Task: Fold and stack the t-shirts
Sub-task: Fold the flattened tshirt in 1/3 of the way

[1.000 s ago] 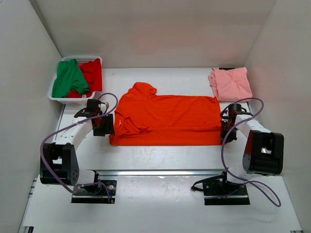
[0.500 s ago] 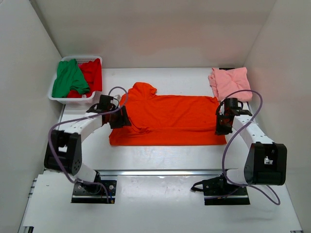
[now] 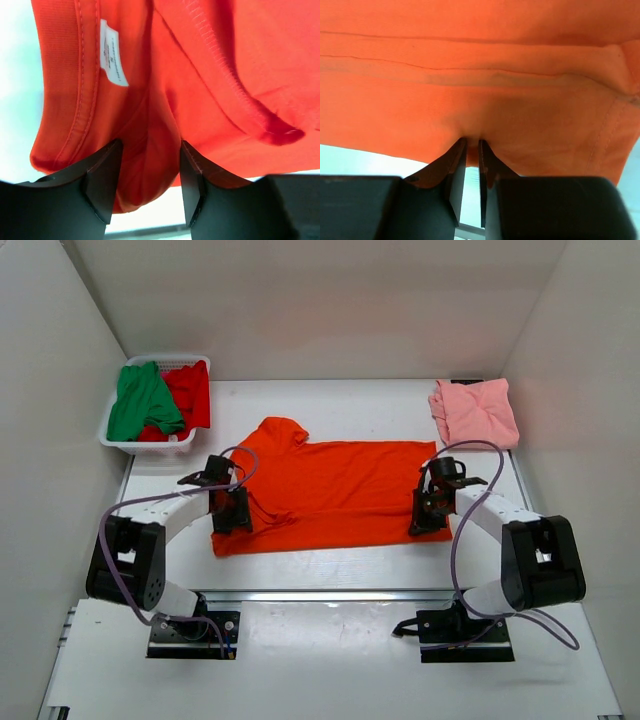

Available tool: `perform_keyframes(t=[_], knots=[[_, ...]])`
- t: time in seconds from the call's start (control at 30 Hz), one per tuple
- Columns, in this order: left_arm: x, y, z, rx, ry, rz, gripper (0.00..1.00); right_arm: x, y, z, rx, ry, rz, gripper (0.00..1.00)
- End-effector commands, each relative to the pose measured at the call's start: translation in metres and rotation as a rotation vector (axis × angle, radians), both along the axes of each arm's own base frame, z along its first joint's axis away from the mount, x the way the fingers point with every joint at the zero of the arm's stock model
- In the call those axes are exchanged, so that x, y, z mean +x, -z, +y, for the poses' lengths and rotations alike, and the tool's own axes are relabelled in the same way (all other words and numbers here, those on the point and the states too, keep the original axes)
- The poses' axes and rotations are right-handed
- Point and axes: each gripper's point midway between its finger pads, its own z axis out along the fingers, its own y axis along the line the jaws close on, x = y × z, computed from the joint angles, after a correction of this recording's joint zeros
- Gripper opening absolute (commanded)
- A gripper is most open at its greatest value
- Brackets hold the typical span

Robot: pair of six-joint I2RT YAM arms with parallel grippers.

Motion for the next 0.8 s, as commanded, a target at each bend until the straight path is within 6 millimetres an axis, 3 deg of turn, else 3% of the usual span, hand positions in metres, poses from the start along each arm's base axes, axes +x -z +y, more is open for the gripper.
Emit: perform_keyframes(t=[0.0,0.23,0.33,0.4,0.5,0.6,0.67,0.73,0.77], knots=[[-0.030,0.003,0.028,0.095,-0.014,0.067,0.59,-0.021,0.012,0.017,0.058,-0.009,0.059,0.13],[-0.053,0.002,0.030,0.074,0.000,0.080,0.59,-0.062,0.015,0.035,0.051,-0.112,0.167,0.09],[-0.046,-0.008,0.033,0.061,-0.025,0.038,0.59,-0.075,0.010,0.044,0.083,-0.140,0.173,0.08],[-0.027,-0.026,0.030,0.044,-0.030,-0.033,0.60,-0.071,0.003,0.044,0.087,-0.145,0.126,0.08],[0.012,-0.076,0.024,0.000,-0.071,-0.211,0.62,-0.058,-0.012,0.041,0.101,-0.137,0.058,0.17],[0.059,-0.137,0.020,-0.072,-0.104,-0.393,0.65,-0.036,-0.040,0.041,0.131,-0.139,-0.022,0.34],[0.088,-0.166,0.012,-0.105,-0.086,-0.458,0.66,-0.021,-0.057,0.038,0.126,-0.143,-0.071,0.43],[0.121,-0.179,0.011,-0.099,-0.088,-0.483,0.67,0.001,-0.078,0.038,0.134,-0.151,-0.138,0.48],[0.144,-0.176,0.006,-0.104,-0.074,-0.471,0.67,0.008,-0.080,0.036,0.129,-0.142,-0.143,0.51]])
